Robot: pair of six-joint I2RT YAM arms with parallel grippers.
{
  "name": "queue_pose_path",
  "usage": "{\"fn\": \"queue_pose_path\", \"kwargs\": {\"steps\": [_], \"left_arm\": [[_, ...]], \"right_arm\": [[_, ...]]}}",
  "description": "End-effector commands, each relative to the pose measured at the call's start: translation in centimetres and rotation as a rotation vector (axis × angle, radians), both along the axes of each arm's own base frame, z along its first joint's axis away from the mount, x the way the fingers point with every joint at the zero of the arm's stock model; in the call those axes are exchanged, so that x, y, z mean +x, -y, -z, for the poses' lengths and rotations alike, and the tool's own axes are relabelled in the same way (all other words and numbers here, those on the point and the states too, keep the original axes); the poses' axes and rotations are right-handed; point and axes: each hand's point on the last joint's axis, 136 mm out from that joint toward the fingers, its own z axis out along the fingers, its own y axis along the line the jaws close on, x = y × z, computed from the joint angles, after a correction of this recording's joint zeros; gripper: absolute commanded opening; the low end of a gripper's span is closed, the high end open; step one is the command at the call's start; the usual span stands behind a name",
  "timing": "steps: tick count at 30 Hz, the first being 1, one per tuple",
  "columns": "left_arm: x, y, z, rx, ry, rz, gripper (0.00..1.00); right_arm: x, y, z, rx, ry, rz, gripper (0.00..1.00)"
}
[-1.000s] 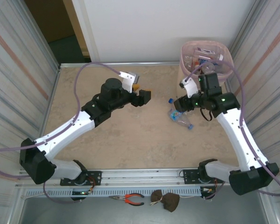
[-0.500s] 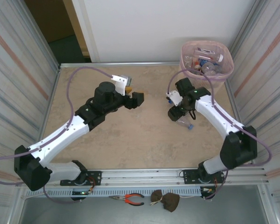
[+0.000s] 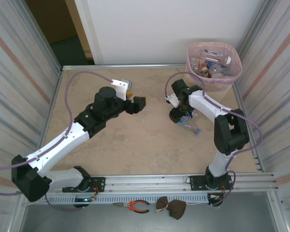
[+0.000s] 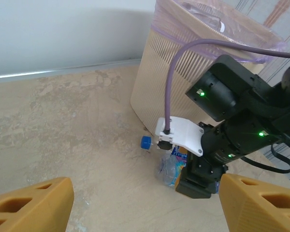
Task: Put the plastic bottles in the bin
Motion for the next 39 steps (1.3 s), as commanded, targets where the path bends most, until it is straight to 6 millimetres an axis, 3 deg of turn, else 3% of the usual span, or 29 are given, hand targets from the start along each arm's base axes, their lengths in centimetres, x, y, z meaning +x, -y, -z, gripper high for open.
{"fn": "queue_pose_path", "kwargs": {"steps": [1,12,20,30,39], "left_arm": [[-0.2,-1.2,-0.8,-0.020,0.011,-0.036,0.79],[-0.5,-1.8,-0.7,-0.023,0.010,-0.053,0.79],[-0.4,-1.8,-0.7,-0.025,0.009,-0.054,0.80],[-0.4,-1.9,-0.7,-0.028,0.005,-0.053,0.80],[-0.5,-2.3,-0.6,-0.035,0.002,-0.070,0.80]], "right_arm": [[1.0,-0.3,0.4,-0.024,-0.004,-0.035,0.76],[1.4,-0.1,3.4,-0.073,-0.059,-0.048,0.81],[0.5,0.5,5.3,-0.103,-0.113,-0.046,0.82],[-0.5,1.0,6.2,-0.114,-0.157,-0.046,0.81],[-0.6,1.1,5.4,-0.112,-0.150,-0.051,0.72]]}}
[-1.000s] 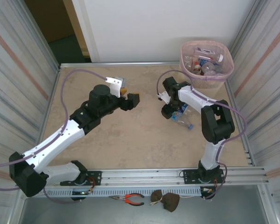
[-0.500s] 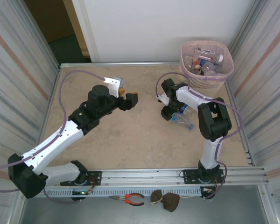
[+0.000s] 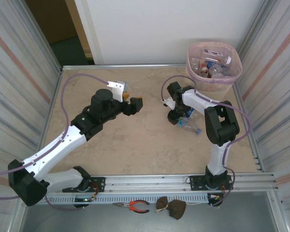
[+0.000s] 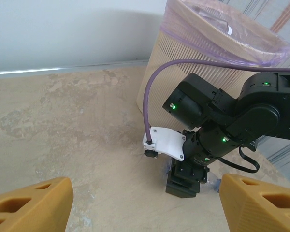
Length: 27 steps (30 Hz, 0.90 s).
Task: Put the plastic bottles in the bin
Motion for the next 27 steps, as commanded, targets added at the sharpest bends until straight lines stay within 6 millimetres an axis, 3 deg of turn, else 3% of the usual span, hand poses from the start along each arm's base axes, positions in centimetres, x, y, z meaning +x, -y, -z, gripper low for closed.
{"fn": "queue_pose_path", "kwargs": {"steps": [1,9,14,20,27], "left_arm": [[0.0,-0.9,-0.8,-0.022,0.015,-0.032,0.80],[0.1,-0.9,-0.9,-0.021,0.017,-0.032,0.80],[0.1,-0.8,-1.0,-0.024,0.020,-0.030,0.80],[0.1,-0.8,-1.1,-0.027,0.021,-0.027,0.80],[0.2,-0.8,-1.3,-0.033,0.027,-0.028,0.80]], "right_arm": [[-1.4,1.0,1.0,-0.034,-0.066,-0.009,0.71],[-1.4,0.2,-1.5,0.024,-0.026,0.009,0.68],[-1.4,-0.9,-5.2,0.125,0.039,0.026,0.68],[-1.0,-2.2,-11.8,0.310,0.163,0.051,0.67],[-0.2,-3.3,-22.0,0.544,0.371,0.059,0.66]]}}
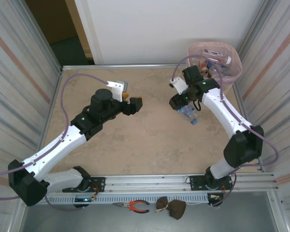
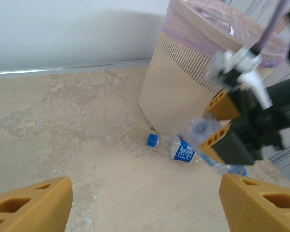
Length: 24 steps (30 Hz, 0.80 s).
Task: Put the plastic bottles in the bin
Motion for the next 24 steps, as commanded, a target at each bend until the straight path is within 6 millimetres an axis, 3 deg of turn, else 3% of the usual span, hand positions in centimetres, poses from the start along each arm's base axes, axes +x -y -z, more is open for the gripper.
{"fn": "queue_pose_path", "kwargs": {"steps": [1,8,15,19,24], "left_arm": [[0.0,-0.6,-1.4,-0.036,0.028,-0.022,0.80],[0.0,-0.6,-1.8,-0.039,0.038,-0.017,0.80],[-0.2,-0.9,-2.0,-0.041,0.042,-0.022,0.80],[-0.3,-1.0,-2.3,-0.042,0.046,-0.025,0.80],[-0.3,-1.3,-2.5,-0.037,0.051,-0.033,0.80]], "right_arm": [[-0.2,-0.9,-6.4,0.161,0.107,0.005,0.66],[0.8,-0.1,-16.9,0.387,0.327,0.036,0.64],[3.2,3.9,-25.2,0.606,0.521,0.152,0.61],[5.1,6.7,-28.2,0.697,0.591,0.229,0.58],[8.0,9.6,-30.0,0.745,0.631,0.324,0.55]]}}
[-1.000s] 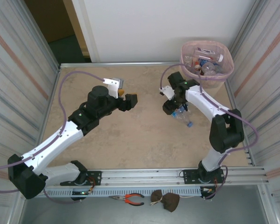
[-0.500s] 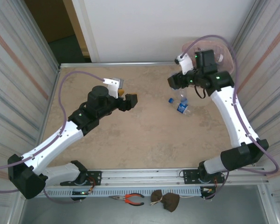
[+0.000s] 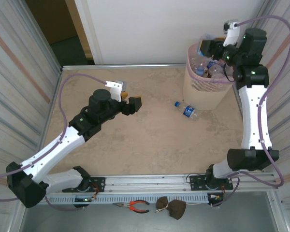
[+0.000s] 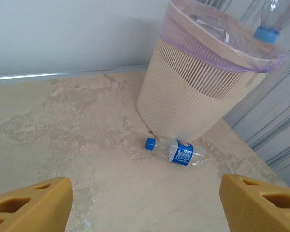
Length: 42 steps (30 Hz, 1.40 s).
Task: Put the plastic bottles in the bin
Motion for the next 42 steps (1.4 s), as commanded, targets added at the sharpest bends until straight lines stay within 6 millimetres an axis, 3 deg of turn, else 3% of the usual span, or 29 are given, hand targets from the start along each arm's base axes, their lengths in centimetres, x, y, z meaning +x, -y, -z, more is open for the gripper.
{"fn": "queue_pose_path", "kwargs": {"steps": [1,4,8,17,32,37,42], "left_arm": [[0.1,-1.0,-1.7,-0.023,0.035,-0.033,0.80],[0.1,-1.1,-1.8,-0.021,0.039,-0.036,0.80],[0.1,-1.2,-1.7,-0.018,0.039,-0.042,0.80],[0.2,-1.1,-1.2,-0.021,0.023,-0.040,0.80],[0.2,-0.9,-1.1,-0.030,0.015,-0.036,0.80],[0.1,-1.1,-1.0,-0.029,0.014,-0.041,0.80],[-0.1,-1.3,-0.9,-0.028,0.016,-0.047,0.80]], "right_arm": [[1.6,1.0,-2.2,0.094,0.036,0.022,0.54],[3.3,2.5,-1.2,0.091,-0.024,0.094,0.52],[5.0,4.4,2.0,0.046,-0.158,0.195,0.50],[5.9,6.7,8.7,-0.069,-0.393,0.305,0.49],[6.9,6.1,19.7,-0.086,-0.743,0.248,0.49],[7.7,5.9,22.9,-0.102,-0.826,0.232,0.53],[8.9,6.4,24.3,-0.115,-0.839,0.255,0.58]]}}
